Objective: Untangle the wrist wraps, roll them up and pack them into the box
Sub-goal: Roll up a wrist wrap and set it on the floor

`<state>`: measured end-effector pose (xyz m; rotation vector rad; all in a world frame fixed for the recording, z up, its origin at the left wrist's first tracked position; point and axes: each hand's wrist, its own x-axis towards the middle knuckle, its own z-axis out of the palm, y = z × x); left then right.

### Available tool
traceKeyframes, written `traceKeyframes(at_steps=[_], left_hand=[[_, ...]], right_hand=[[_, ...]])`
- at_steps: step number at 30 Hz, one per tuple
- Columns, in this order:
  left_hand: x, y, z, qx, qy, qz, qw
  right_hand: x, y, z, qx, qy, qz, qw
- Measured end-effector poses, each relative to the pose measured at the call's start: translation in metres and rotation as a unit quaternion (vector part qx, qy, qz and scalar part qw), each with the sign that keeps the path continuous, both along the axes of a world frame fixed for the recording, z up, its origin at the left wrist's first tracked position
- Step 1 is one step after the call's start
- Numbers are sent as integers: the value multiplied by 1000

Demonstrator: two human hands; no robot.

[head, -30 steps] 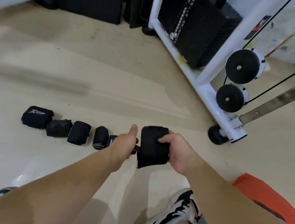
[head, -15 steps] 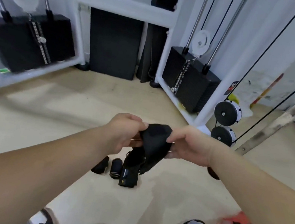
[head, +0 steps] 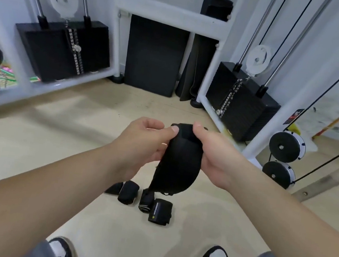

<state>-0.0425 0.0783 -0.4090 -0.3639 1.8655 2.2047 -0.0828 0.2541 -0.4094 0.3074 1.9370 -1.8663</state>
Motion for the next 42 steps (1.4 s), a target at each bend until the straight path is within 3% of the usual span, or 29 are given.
traceKeyframes(at_steps=[4, 6, 8, 11, 17, 23, 26, 32, 42], left_hand=[[4, 8, -11, -65, -12, -189, 980], [3, 9, -20, -98, 2, -229, 968], [-4, 10, -26, -111, 10, -217, 970], [-15, 8, -26, -70, 21, -166, 983], [-32, -3, -16, 88, -19, -27, 996], [-38, -15, -13, 75, -43, 87, 992], [-36, -18, -14, 34, -43, 93, 994], [-27, -10, -16, -63, 7, 52, 997], [-33, 4, -23, -135, 87, 67, 985]], right_hand=[[-12, 0, 1, -31, -23, -64, 997], [-17, 2, 3, -58, -25, -82, 995], [-20, 6, 5, -97, -21, -57, 993], [-19, 7, 9, -126, -19, 56, 990], [-12, 11, -5, 1, -41, 217, 975], [-2, 17, -10, 34, -61, 318, 945], [0, 16, -13, 49, -18, 306, 951], [-4, 5, -8, 19, 53, 186, 981], [2, -10, -5, 0, 45, 173, 984]])
